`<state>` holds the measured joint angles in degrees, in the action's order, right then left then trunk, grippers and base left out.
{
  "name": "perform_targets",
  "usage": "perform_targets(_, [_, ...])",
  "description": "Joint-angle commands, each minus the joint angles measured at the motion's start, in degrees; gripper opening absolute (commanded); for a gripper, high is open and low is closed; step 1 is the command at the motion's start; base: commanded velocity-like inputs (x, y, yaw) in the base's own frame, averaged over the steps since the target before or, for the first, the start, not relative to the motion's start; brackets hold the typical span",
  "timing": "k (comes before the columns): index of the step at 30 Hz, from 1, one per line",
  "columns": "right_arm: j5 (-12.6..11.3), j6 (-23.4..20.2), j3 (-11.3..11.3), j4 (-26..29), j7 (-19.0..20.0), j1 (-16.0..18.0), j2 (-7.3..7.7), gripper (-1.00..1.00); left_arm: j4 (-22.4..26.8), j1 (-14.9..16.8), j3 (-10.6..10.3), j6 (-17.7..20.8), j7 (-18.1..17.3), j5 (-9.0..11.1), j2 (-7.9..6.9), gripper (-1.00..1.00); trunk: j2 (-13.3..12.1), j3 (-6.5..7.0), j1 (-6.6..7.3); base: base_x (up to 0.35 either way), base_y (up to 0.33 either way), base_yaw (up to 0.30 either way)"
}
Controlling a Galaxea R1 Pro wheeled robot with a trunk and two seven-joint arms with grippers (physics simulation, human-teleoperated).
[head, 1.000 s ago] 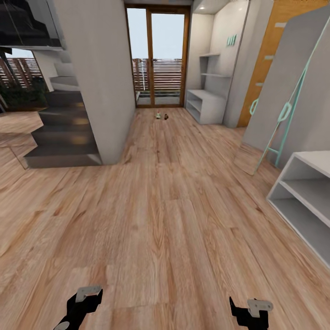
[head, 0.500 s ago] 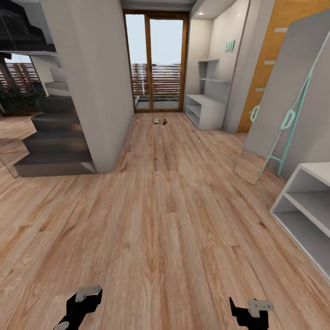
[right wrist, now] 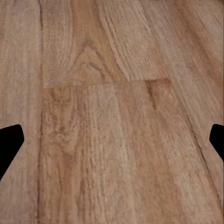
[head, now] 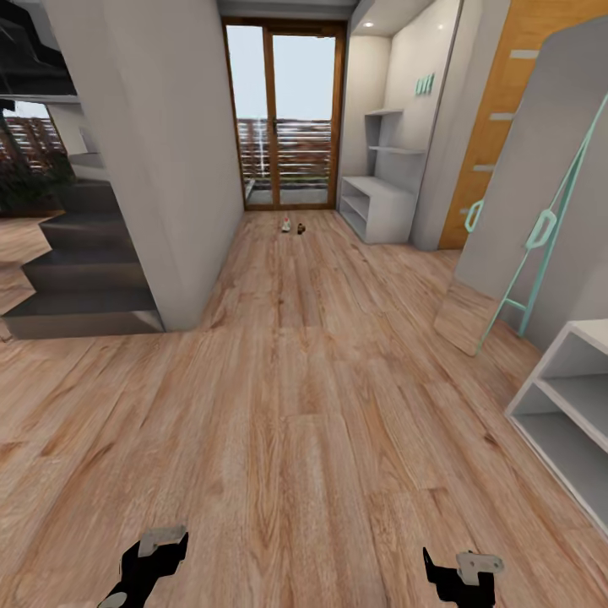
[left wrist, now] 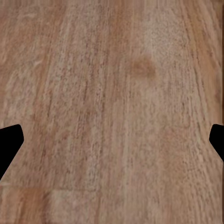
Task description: Pick up the two gym shoes and the two sandals from the corridor floor and place them onto the hallstand (shoe rack) in the corridor, making sure they are on the rack and not on the floor. Arrange them so the two gym shoes are next to each other and the two sandals are next to each other.
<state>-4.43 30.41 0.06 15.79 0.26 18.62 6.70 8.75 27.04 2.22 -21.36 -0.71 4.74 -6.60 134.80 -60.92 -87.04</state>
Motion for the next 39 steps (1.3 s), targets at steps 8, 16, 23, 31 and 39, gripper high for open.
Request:
perform_targets(8, [-0.53, 0.18, 0.07, 0.13, -0.08, 0.06, 0.06, 1.0, -0.05, 0.03, 0.06, -0.17, -0.1, 0.31, 0.01, 1.0, 0.02, -0.04, -0.02, 0.338, -0.106, 0.0])
perform_targets(16, [-0.49, 0.18, 0.08, 0.03, -0.14, 0.05, 0.07, 1.0, -0.03, 0.03, 0.06, -0.17, -0.11, 0.3, 0.01, 1.0, 0.02, -0.04, -0.02, 0.338, -0.106, 0.0])
perform_targets(23, [-0.41, 0.18, 0.11, -0.12, -0.09, 0.06, 0.07, 1.0, -0.05, 0.03, 0.06, -0.17, -0.15, 0.26, 0.08, 1.0, 0.02, -0.04, -0.02, 0.338, -0.106, 0.0])
perform_targets(31, [-0.41, 0.18, 0.12, -0.13, -0.09, 0.04, 0.07, 1.0, -0.05, 0.03, 0.06, -0.17, -0.15, 0.22, 0.09, 1.0, 0.02, -0.04, -0.02, 0.337, -0.106, 0.0])
perform_targets(39, [-0.41, 0.18, 0.12, -0.14, -0.08, 0.04, 0.12, 1.0, -0.05, 0.03, 0.06, -0.17, -0.15, 0.19, 0.13, 1.0, 0.02, -0.04, -0.02, 0.338, -0.106, 0.0])
